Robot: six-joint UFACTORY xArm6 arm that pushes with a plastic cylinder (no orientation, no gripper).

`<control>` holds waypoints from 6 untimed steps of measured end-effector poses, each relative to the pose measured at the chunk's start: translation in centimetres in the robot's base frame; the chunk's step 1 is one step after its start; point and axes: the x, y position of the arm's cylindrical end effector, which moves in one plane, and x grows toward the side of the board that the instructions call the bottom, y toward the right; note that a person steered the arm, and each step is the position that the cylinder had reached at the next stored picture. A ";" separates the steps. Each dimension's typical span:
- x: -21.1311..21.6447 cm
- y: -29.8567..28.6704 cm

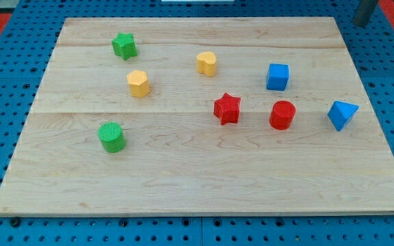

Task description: Slightly move the blue cube diagonally to the red star

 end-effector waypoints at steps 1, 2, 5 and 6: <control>6.5 -11.1; 12.8 -17.3; 21.0 -2.3; 21.8 1.9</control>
